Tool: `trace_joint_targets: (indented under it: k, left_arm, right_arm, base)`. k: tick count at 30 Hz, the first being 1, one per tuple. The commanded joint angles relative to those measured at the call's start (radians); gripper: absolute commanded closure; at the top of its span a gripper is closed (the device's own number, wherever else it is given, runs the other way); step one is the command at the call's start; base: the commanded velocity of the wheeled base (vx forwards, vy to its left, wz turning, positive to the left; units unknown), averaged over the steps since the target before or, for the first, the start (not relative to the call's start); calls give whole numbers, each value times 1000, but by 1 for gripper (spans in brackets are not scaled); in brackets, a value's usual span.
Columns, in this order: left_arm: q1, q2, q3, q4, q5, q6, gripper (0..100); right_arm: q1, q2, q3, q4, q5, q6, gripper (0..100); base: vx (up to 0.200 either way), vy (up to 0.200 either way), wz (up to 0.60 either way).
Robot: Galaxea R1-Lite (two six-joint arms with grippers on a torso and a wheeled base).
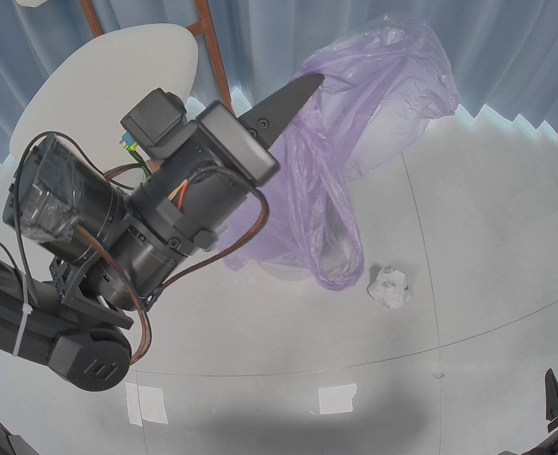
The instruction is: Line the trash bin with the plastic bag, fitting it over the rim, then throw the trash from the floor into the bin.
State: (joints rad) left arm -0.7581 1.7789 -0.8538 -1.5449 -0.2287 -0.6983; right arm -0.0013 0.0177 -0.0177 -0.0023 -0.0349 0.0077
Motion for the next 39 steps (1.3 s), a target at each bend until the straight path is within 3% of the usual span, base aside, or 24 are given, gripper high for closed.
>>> trace_joint_targets:
  k: [1, 8, 12, 14, 31, 39]
  left_arm:
    - [33, 17, -2, 0, 2, -6, 100]
    - [109, 30, 45, -1, -9, -21, 100]
    - [111, -24, 104, 0, -109, -27, 100]
    - [106, -36, 111, 0, -119, -26, 100]
    - [100, -42, 116, -1, -124, -24, 100]
    - [102, -42, 118, -1, -126, -24, 100]
  right_arm:
    - [0, -18, 18, -1, 0, 0, 0]
    - [0, -18, 18, -1, 0, 0, 0]
    - [0, -18, 18, -1, 0, 0, 0]
    - [0, -18, 18, -1, 0, 0, 0]
    - [0, -18, 18, -1, 0, 0, 0]
    - [0, -18, 18, -1, 0, 0, 0]
  base:
    - [0, 0, 0]
    - [0, 0, 0]
    - [0, 0, 0]
    - [0, 0, 0]
    - [0, 0, 0]
    - [200, 0, 0]
